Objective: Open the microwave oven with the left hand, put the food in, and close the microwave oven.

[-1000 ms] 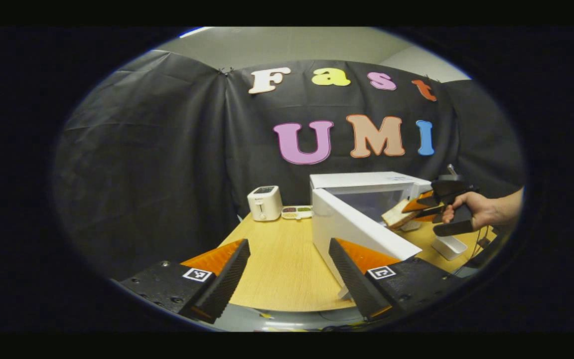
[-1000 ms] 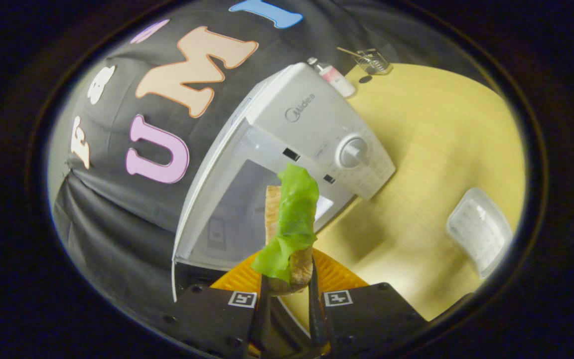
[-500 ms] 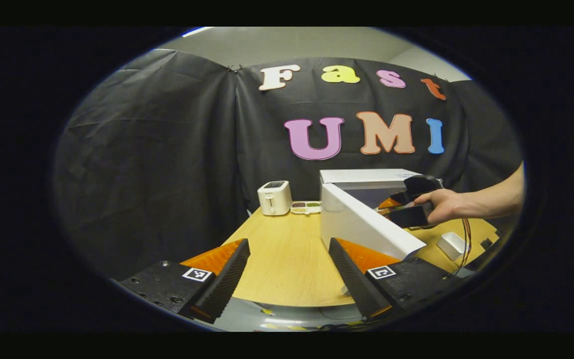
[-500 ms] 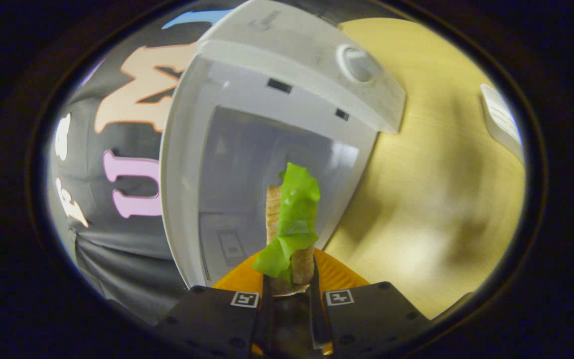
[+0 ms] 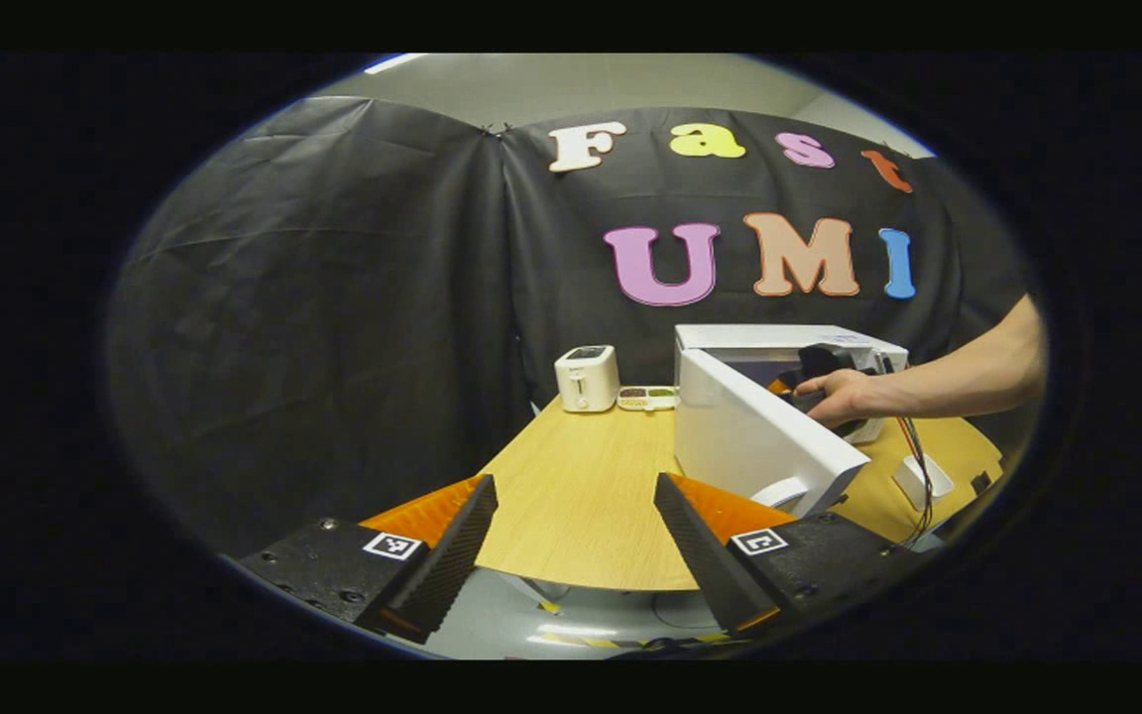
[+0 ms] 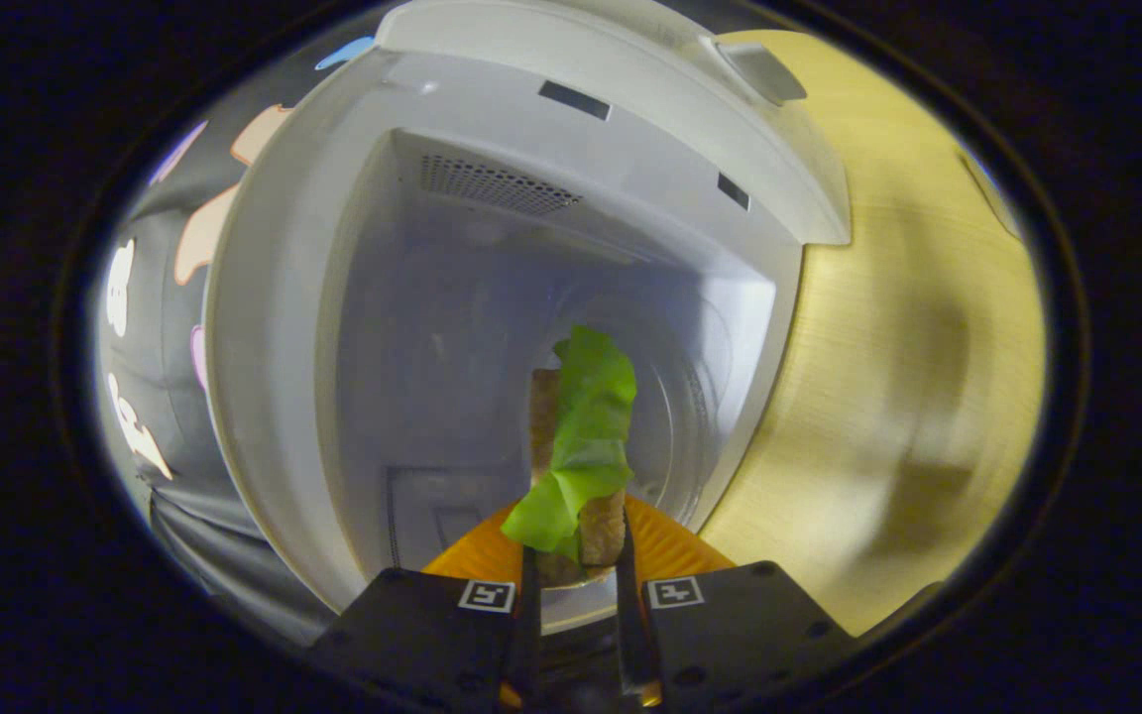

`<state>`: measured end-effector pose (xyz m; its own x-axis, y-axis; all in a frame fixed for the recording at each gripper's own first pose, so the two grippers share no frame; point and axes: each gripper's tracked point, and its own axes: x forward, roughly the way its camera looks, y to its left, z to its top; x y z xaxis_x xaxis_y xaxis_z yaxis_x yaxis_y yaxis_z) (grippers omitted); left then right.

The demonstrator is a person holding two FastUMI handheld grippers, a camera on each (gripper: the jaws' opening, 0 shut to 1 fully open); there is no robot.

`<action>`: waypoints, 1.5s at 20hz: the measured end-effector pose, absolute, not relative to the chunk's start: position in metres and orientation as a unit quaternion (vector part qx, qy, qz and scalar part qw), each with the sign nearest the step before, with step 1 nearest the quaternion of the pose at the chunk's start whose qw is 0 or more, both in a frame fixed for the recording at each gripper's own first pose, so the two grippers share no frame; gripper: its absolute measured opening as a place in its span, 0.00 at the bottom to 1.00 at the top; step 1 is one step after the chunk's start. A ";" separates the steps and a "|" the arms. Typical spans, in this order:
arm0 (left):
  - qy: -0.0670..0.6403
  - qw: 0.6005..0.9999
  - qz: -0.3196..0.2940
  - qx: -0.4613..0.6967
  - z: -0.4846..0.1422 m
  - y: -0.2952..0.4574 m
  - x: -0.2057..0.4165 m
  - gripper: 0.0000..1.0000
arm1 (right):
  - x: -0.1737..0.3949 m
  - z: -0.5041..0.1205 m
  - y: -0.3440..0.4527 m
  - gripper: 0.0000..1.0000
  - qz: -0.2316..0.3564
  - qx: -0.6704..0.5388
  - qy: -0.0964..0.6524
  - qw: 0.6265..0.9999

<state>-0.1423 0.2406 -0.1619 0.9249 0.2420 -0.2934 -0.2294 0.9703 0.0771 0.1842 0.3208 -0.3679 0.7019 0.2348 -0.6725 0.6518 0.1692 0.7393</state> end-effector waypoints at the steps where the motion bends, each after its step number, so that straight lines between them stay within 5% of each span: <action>1: 0.153 0.981 0.121 0.018 -0.164 0.241 -0.143 0.98 | 0.184 -0.372 0.319 0.27 -0.165 0.616 0.363 0.680; 5: 0.151 0.981 0.122 0.016 -0.163 0.241 -0.142 0.98 | 0.170 -0.386 0.320 0.70 -0.185 0.584 0.409 0.676; 6: 0.150 0.981 0.120 0.018 -0.163 0.241 -0.140 0.98 | 0.167 -0.388 0.317 0.95 -0.190 0.575 0.412 0.681; 29: 0.137 0.988 0.070 0.035 -0.163 0.217 -0.131 1.00 | 0.110 -0.378 0.235 0.95 -0.195 0.531 0.434 0.701; 30: 0.136 0.988 0.069 0.040 -0.162 0.217 -0.130 0.94 | 0.105 -0.375 0.226 0.95 -0.188 0.525 0.432 0.708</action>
<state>-0.1296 0.2166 -0.1621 0.9538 0.1465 -0.2623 -0.1250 0.9874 0.0970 0.1053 0.2265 -0.3754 0.5559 0.1879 -0.8098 0.7203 0.3773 0.5820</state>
